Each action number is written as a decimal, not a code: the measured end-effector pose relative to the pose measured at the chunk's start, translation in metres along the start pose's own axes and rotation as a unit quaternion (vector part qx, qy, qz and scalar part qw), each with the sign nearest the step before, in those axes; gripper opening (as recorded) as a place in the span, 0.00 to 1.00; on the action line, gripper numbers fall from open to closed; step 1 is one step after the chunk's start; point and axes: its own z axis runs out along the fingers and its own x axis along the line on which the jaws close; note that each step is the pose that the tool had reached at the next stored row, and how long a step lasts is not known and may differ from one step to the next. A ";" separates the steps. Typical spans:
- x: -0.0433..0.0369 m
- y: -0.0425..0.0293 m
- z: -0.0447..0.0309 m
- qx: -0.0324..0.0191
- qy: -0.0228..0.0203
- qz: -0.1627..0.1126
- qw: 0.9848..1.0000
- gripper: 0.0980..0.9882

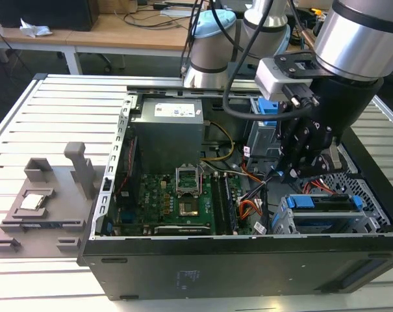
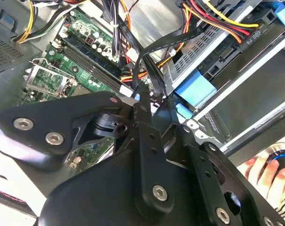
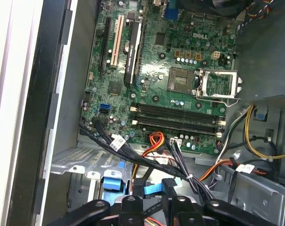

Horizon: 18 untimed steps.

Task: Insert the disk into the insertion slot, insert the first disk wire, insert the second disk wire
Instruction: 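Insert the second disk wire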

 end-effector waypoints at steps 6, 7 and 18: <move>0.0001 0.0000 0.0014 0.000 0.001 0.000 1.000 0.14; 0.0000 0.0000 0.0014 0.000 0.001 0.000 1.000 0.14; 0.0000 0.0000 0.0014 0.000 0.002 0.000 1.000 0.15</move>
